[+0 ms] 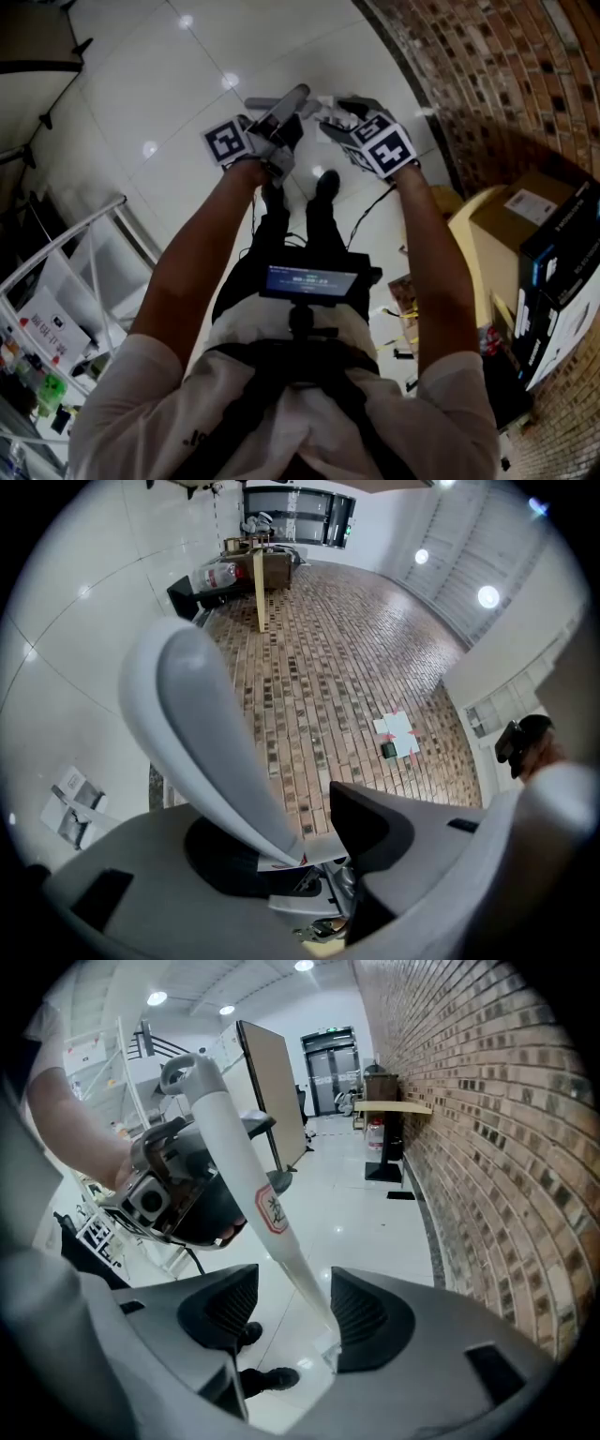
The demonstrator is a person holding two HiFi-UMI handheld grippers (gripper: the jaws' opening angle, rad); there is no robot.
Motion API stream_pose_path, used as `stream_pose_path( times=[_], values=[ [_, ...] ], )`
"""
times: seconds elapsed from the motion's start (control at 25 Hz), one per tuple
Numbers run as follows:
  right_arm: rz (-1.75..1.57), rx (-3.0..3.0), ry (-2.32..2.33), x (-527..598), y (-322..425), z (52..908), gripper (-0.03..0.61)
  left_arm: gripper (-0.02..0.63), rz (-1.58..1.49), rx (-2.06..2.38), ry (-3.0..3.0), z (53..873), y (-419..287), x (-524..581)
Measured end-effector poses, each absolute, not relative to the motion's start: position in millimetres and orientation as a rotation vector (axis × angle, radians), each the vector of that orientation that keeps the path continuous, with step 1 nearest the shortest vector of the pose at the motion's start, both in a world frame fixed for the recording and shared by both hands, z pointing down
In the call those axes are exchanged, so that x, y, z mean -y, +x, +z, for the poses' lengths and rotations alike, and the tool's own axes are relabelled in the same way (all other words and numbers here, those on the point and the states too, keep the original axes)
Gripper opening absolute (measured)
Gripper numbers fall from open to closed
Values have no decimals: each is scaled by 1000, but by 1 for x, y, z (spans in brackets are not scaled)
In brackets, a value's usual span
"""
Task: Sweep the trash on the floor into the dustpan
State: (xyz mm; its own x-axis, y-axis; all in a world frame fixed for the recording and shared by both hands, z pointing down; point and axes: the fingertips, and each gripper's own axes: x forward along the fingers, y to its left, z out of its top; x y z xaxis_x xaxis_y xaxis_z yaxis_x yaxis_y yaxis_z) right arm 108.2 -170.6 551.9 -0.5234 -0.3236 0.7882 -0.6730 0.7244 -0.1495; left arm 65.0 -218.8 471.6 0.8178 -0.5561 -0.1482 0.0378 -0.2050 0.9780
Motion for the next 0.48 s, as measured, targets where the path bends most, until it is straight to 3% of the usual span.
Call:
stream_pose_path(
  times=[0.48],
  values=[
    [693, 2131, 954, 165, 130, 551, 251, 206, -559, 416, 1731, 470, 63, 216]
  ],
)
